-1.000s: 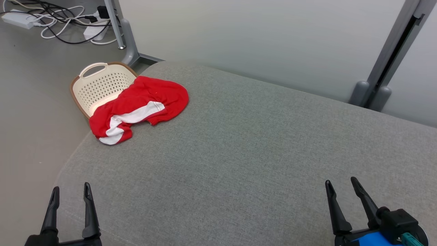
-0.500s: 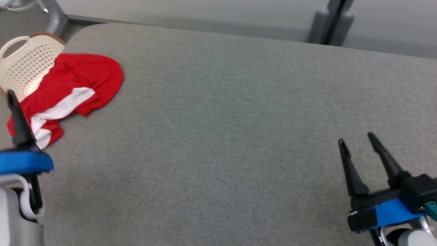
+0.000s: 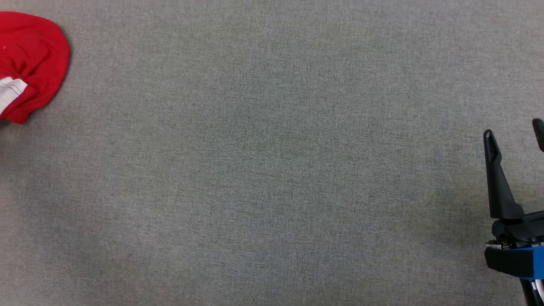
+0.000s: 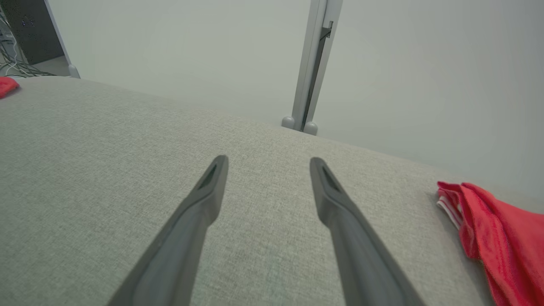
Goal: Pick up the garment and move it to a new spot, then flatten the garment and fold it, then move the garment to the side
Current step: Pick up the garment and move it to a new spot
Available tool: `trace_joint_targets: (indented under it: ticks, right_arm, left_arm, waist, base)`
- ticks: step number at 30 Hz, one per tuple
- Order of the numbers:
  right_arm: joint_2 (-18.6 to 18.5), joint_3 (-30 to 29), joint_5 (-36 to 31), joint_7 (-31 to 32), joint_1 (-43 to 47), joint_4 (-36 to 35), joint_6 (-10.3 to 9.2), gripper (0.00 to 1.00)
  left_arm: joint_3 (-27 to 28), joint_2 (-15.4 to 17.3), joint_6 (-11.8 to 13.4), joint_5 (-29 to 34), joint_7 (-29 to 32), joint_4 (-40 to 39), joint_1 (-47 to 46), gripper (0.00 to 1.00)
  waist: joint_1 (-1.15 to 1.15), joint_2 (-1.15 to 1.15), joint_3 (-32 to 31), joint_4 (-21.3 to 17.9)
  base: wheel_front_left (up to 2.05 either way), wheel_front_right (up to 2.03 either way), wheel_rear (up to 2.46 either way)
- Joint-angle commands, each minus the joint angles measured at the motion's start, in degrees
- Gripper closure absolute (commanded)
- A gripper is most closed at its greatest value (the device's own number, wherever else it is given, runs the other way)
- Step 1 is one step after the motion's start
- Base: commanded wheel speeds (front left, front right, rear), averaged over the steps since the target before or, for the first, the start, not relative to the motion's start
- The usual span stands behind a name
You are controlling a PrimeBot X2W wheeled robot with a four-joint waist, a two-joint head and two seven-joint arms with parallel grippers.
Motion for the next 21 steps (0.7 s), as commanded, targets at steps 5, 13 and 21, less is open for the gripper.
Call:
trace_joint_targets:
  ticks: [5,13,21]
  right_arm:
    - [-1.0,-1.3,-0.2,1.7,-0.3,-4.2,-0.02,0.00]
    - [-1.8,-2.3,0.2,2.7,-0.8,-6.0,-0.02,0.00]
    - [-1.2,-2.2,-0.3,3.1,-0.5,-7.3,-0.02,0.00]
  left_arm:
    - [-1.7,1.3,-1.3,-1.5,7.3,10.5,-6.9,0.00]
    - [-3.0,-0.3,-2.4,-4.1,13.5,19.9,-10.7,0.00]
    - [-4.9,-2.6,-2.8,-5.4,16.5,24.3,-10.9,1.00]
  waist:
    - [-0.02,0.00,3.7,0.5]
    - [-0.02,0.00,6.0,0.4]
    - [-0.02,0.00,6.8,-0.2]
  base:
    - [0.00,0.00,0.00]
    - [0.00,0.00,0.00]
    - [0.00,0.00,0.00]
